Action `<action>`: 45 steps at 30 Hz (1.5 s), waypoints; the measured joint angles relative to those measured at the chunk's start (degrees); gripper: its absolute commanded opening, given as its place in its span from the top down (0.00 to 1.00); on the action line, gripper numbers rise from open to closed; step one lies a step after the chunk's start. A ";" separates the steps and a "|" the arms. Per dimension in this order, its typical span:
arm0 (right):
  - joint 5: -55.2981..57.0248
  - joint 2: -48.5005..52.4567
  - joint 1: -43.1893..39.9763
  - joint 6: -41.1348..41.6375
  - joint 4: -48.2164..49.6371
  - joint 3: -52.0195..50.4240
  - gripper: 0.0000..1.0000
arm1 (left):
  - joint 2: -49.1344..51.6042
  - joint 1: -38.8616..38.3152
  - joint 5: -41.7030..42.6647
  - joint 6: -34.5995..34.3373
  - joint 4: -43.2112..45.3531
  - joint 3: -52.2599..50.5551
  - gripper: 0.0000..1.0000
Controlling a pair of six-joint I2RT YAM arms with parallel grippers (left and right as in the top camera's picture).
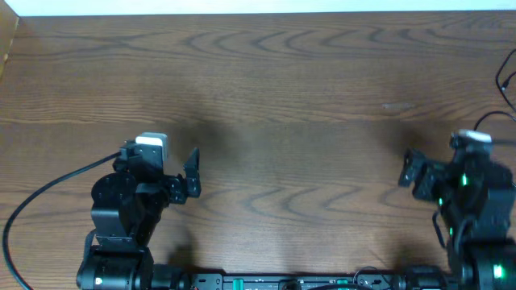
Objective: Untangle cables
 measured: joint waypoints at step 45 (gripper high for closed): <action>6.23 7.85 4.26 -2.38 -2.29 -4.33 0.01 | -3.89 0.00 -5.25 -1.25 -7.91 -0.02 0.02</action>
